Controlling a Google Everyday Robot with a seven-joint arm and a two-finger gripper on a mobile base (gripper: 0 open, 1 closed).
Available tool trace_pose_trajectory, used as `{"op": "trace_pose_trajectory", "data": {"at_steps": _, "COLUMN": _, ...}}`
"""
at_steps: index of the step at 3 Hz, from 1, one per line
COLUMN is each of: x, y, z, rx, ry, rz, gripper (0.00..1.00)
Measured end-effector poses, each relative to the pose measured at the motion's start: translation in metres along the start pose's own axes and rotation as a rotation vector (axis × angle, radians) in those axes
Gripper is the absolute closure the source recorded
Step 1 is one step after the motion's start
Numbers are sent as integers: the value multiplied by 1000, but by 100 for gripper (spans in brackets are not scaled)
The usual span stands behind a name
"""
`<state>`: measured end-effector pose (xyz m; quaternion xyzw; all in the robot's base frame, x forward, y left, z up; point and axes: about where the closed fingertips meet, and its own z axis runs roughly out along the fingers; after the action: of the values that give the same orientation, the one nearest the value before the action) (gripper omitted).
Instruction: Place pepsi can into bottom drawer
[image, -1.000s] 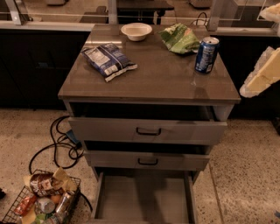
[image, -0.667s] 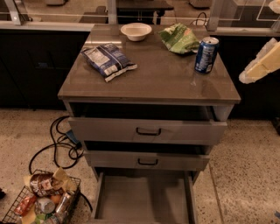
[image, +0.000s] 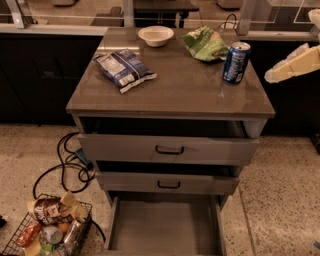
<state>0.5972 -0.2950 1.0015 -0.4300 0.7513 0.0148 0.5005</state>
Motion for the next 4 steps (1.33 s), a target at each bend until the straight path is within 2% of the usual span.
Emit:
{"op": "trace_pose_trajectory", "data": {"at_steps": 2, "x": -1, "y": -4, "z": 6, "rx": 5, "ry": -25, "rz": 19, "gripper": 0}}
{"op": "trace_pose_trajectory", "data": {"at_steps": 4, "x": 0, "y": -45, "z": 50, "rx": 19, "ry": -204, "rz": 142, "gripper": 0}}
